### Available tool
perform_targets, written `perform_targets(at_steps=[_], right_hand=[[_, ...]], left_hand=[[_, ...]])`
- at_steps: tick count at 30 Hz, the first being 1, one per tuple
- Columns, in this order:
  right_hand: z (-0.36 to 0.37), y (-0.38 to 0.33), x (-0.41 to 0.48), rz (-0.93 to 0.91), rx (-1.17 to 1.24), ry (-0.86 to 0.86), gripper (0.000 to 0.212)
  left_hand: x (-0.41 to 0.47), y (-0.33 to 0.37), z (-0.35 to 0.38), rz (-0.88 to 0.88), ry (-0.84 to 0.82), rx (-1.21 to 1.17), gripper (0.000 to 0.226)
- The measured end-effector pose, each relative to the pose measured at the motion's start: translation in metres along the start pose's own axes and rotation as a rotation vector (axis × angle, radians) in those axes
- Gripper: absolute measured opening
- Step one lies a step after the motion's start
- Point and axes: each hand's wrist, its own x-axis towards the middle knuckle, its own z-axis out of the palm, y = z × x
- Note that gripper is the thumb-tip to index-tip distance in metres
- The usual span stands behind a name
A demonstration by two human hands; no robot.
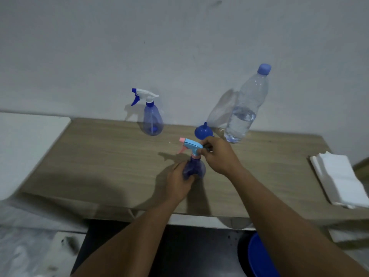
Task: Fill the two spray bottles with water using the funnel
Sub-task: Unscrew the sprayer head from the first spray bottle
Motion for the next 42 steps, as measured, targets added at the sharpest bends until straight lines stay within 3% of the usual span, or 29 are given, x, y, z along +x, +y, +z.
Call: perform_targets(at_steps=[12,18,26,29,32,36,39,42], right_hand=[[0.036,-0.002,-0.043,0.035,0.119,0.154,0.01],[0.064,0.007,-0.049,0.119,0.381,0.204,0.046],[0.09,0.015,-0.049,0.101,0.497,0.369,0.022],[0.088,0.018,-0.049,0.052,0.501,0.31,0.017],[0.083,0.023,-0.048,0.026,0.457,0.237,0.021],[0.082,0.025,-0.047,0.104,0.525,0.28,0.043],[0.083,0.027,-0.046,0.098,0.538,0.31,0.032],[0.08,0.031,-0.049,0.039,0.571,0.23,0.022]], left_hand=[[-0.026,-0.011,-0.021,0.082,-0.044,-0.005,0.041],[-0.018,-0.019,-0.012,-0.027,-0.059,-0.097,0.038],[-0.015,-0.026,-0.009,0.003,-0.042,-0.07,0.042],[-0.014,-0.025,-0.007,0.017,-0.04,-0.06,0.04],[-0.012,-0.028,-0.005,-0.02,-0.059,-0.027,0.025],[-0.013,-0.027,0.003,0.015,-0.047,-0.039,0.041],[-0.013,-0.024,0.003,-0.001,-0.05,-0.118,0.046],[-0.016,-0.022,0.002,0.035,-0.066,-0.218,0.054]])
